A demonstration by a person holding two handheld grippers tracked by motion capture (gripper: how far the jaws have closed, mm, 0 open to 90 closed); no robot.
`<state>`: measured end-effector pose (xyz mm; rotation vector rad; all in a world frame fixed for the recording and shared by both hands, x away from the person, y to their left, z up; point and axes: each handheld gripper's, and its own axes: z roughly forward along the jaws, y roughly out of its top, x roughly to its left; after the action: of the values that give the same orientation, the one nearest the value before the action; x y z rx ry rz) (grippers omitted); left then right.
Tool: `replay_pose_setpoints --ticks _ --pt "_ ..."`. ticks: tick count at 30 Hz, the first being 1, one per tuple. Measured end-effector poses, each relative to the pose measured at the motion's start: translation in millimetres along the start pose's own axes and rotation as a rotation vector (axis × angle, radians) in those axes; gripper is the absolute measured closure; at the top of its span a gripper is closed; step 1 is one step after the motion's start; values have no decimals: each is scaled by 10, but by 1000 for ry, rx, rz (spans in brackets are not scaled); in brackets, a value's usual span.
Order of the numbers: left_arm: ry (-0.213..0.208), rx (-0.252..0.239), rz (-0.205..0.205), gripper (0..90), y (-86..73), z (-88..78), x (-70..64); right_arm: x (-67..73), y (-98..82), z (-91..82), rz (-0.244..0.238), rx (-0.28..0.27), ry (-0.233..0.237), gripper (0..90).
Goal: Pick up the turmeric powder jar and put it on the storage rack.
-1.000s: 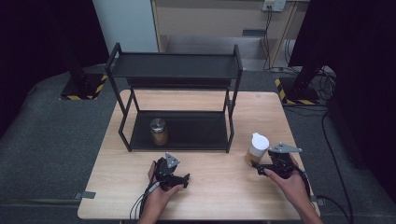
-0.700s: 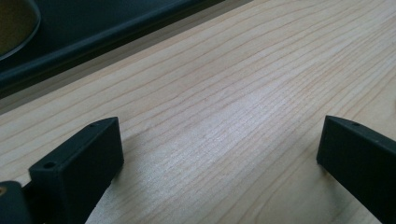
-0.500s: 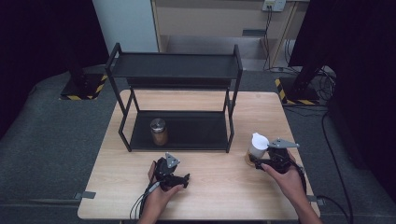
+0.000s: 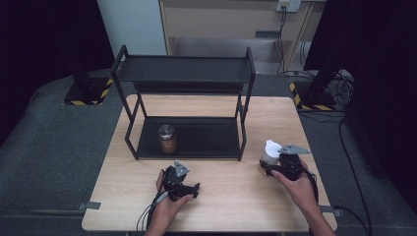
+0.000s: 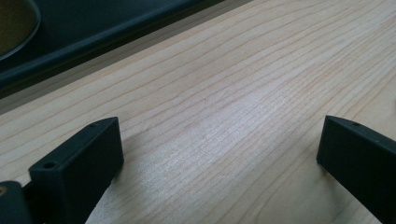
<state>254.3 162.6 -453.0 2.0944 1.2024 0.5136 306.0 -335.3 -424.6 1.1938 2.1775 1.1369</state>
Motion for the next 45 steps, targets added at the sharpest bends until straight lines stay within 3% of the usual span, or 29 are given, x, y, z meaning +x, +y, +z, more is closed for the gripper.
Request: replay_pose_setpoints --ticks 5,29,45 --pt "0 0 0 0 0 0 0 44 4 17 3 -3 -17 306" --pt "-2 0 1 0 1 1 4 145 -78 6 -25 -33 -51 318" --pt "-3 0 2 0 1 1 7 286 21 -136 -80 -63 -13 318"
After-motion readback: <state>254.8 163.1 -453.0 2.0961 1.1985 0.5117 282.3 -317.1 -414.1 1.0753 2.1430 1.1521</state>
